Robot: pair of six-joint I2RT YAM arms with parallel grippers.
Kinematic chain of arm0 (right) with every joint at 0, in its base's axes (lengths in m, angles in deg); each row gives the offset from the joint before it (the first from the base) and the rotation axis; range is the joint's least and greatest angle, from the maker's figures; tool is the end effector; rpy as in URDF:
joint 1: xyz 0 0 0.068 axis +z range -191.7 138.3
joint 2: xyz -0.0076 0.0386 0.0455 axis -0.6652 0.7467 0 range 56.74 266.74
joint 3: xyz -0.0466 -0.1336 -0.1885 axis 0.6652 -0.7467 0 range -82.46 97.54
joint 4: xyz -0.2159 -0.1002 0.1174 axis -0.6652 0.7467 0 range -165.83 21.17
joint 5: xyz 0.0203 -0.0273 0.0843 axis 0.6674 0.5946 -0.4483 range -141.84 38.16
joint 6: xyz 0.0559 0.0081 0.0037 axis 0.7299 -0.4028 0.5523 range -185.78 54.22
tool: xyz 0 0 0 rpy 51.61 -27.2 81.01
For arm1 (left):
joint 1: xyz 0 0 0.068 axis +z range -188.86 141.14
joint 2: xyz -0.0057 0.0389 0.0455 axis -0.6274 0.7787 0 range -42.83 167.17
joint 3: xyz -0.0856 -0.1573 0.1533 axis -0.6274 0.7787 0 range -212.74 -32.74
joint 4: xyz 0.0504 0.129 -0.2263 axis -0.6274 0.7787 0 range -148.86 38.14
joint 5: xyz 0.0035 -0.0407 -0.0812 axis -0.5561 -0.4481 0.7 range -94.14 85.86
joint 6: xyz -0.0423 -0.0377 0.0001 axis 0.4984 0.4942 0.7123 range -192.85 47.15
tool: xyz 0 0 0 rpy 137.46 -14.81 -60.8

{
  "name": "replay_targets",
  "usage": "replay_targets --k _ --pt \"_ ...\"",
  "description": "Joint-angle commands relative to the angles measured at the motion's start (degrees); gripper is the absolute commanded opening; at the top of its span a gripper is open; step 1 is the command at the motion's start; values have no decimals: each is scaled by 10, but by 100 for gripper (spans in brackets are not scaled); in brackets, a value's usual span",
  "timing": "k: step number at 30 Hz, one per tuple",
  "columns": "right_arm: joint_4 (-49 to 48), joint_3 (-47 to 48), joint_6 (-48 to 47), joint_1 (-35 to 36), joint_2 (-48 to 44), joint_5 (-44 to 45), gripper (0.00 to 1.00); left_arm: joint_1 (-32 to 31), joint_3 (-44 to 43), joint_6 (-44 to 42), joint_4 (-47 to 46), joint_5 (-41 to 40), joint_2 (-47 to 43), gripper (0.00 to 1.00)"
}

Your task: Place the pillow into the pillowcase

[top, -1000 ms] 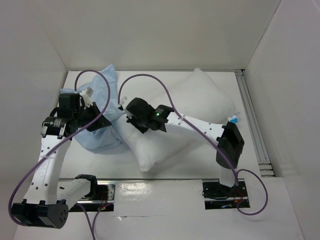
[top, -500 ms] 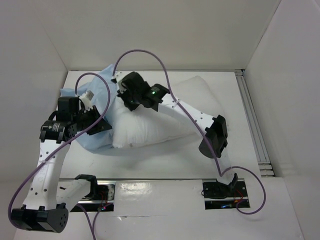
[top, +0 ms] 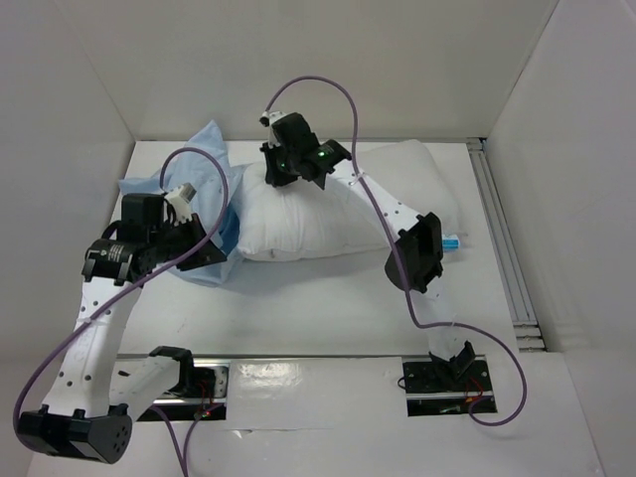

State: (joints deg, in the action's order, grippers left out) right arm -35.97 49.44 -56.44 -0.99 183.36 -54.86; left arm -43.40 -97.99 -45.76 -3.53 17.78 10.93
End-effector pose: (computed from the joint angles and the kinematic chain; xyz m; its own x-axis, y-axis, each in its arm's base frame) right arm 0.3705 0.3215 0.3127 -0.5357 -0.2470 -0.8075 -0.6053 0.7791 0.1633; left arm 0.1970 -0.0304 0.3271 -0.7704 -0.3627 -0.5244 -0.0101 0.8293 -0.5588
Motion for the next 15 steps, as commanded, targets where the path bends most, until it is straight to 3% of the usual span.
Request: replay_targets --k 1,6,11,15 --pt "-47 48 97 -5 34 9 0 -13 -22 -20 3 48 -5 0" --pt "-69 47 170 -11 48 -4 0 -23 -8 -32 -2 75 7 0" --pt "-118 -40 195 -11 -25 5 0 -23 4 -42 4 44 13 0" --pt "-126 -55 195 -11 -59 5 0 -23 16 -49 9 44 24 0"
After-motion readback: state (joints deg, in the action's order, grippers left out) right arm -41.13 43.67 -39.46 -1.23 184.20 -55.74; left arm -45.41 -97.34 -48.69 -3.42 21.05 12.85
